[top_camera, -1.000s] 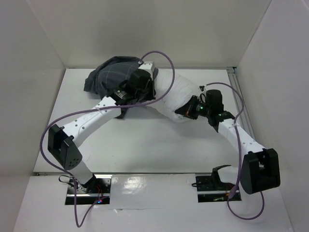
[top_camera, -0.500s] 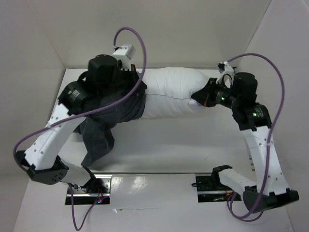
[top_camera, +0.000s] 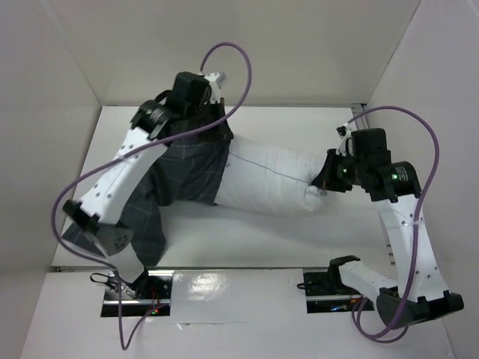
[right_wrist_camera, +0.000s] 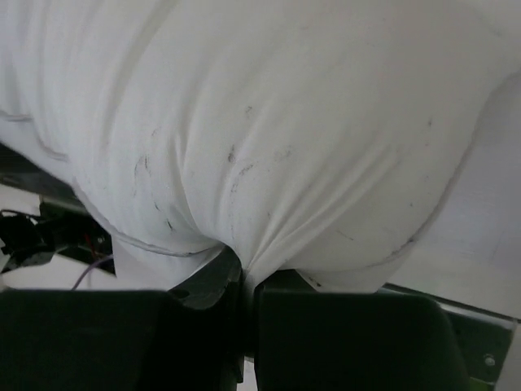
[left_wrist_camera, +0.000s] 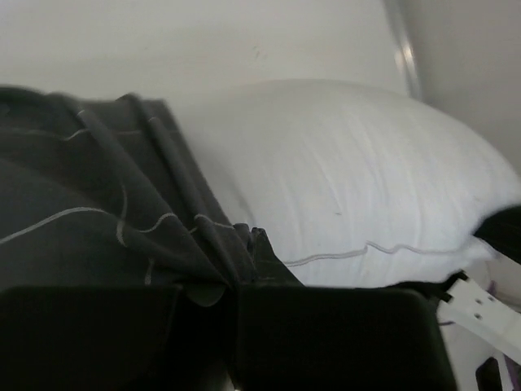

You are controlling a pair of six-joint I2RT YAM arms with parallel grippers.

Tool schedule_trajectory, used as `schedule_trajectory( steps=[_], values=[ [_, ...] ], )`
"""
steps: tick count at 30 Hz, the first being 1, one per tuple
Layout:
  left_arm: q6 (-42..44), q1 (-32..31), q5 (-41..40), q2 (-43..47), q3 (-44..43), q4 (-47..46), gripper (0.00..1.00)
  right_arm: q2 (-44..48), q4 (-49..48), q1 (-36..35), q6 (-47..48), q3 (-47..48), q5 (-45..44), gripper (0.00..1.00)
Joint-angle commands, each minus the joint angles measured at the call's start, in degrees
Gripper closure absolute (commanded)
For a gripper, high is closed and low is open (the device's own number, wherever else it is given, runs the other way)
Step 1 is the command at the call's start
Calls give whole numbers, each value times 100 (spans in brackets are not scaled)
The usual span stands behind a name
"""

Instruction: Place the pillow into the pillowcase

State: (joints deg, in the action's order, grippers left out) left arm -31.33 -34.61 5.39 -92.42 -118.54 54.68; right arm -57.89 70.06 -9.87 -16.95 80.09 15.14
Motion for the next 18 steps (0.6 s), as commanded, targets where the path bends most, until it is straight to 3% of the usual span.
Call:
schedule_trajectory(
  steps=[1, 3, 4, 5, 6, 8, 9, 12, 14, 17, 18],
  values=[
    [223, 384, 454, -877, -511, -818, 100, -310, -1018, -41, -290, -133, -275, 97],
    [328, 621, 454, -1469, -1055, -905, 100, -862, -2028, 11, -440, -274, -274, 92],
    [382, 622, 54, -1724, -1214, -976, 100, -1065, -2397, 11, -563, -275, -327, 92],
    [478, 692, -72, -2109, -1459, -1081, 91, -1484, -3175, 237, -633, -353, -327, 92],
    [583, 692, -143, -2244, -1557, -1282, 74, -1706, -3514, 414, -721, -354, -257, 75],
    [846, 692, -266, -2403, -1890, -1284, 30, -2346, -4338, 913, -879, -135, 199, 41],
    [918, 692, -336, -2342, -1892, -1354, 21, -2541, -4482, 1047, -932, 170, 287, 18],
    [1199, 640, -862, -1869, -1456, -1766, 2, -3138, -4563, 1372, -986, 960, 420, 6],
    [1261, 640, -1161, -1236, -1085, -2047, 0, -3211, -4501, 1496, -925, 1209, 193, 0],
    [1392, 640, -1733, -725, -644, -2251, 0, -3089, -4449, 1664, -784, 1071, 16, 0],
    [1393, 640, -1952, -725, -574, -2129, 5, -2940, -4518, 1733, -697, 965, -63, 0]
  ],
)
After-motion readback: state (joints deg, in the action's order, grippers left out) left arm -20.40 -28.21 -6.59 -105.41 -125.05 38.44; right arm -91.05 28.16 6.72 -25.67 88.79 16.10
